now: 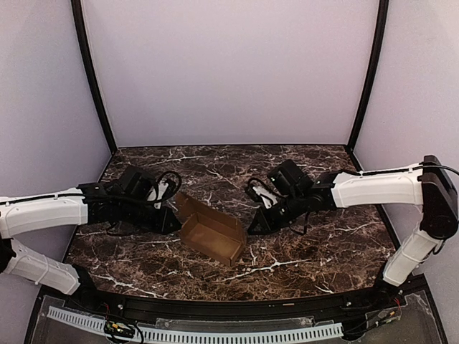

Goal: Fold the paper box

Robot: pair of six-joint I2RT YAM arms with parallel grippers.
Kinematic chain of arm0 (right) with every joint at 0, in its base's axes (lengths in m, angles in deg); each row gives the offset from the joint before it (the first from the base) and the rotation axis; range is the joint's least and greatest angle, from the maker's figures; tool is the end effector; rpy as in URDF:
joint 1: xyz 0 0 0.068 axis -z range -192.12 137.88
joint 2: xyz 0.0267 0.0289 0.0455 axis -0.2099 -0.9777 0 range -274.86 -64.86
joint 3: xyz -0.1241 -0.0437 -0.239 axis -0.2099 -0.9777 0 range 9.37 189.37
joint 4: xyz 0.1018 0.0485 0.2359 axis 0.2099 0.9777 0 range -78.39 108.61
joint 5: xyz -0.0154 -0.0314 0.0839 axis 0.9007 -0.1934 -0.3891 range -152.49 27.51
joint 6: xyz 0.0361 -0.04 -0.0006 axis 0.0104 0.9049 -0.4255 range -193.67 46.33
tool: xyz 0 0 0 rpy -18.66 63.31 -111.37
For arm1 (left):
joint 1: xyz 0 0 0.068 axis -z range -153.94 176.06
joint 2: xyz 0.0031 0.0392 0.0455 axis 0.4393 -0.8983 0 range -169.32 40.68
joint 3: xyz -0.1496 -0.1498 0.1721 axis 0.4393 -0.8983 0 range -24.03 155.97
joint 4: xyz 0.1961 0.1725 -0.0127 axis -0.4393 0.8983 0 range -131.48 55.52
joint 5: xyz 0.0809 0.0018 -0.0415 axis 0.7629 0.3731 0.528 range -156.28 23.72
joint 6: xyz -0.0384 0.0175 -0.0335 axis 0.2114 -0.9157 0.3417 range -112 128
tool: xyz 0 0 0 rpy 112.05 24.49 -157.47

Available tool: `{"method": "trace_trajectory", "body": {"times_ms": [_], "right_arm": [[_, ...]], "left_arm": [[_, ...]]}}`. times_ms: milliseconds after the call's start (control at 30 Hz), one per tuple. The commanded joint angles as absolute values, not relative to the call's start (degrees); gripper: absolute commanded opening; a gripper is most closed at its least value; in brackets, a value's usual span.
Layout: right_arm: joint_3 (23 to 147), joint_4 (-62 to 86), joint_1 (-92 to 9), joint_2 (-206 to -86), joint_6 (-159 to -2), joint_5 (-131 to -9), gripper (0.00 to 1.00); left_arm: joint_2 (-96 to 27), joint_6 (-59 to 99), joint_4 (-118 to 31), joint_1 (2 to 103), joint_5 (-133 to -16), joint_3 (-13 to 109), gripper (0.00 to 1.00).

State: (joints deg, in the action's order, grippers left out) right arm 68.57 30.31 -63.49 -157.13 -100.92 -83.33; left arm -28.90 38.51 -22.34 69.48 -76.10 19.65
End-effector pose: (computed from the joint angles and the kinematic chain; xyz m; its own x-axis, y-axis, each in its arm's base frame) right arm 0.1992 0.2695 0.2097 -0.8331 -0.3573 -0.4222 -0.5468 0.6468 0.5317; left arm 0.1786 -0.1774 0.2307 -0.8310 0.0978 -0.5476 0.3981 0.7922 -0.4626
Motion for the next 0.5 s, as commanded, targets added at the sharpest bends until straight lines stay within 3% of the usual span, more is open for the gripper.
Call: {"method": "trace_trajectory", "body": {"times_ms": [0, 100, 233, 400, 467], "right_arm": [[66.35, 32.83, -63.88, -153.22, -100.54, -80.24, 0.00], [64.32, 32.61, -64.00, -151.45, -101.24, -80.28, 0.00], [61.35, 31.03, -65.56, -148.95, -102.94, -80.26, 0.00], [55.51, 25.60, -67.82, -146.09, -108.18, -78.35, 0.00], [52.76, 21.97, -68.18, -145.73, -111.52, -77.61, 0.00]], "left_arm": [[-24.94, 33.08, -8.30, 69.83, -64.05, 23.68, 0.24], [-24.18, 31.40, -6.05, 69.12, -59.85, 24.70, 0.39], [-24.65, 28.96, -7.71, 66.45, -59.17, 24.10, 0.49], [-27.40, 27.73, -15.68, 62.48, -64.43, 23.04, 0.51], [-30.78, 28.52, -19.15, 61.02, -67.41, 22.44, 0.44]]}}
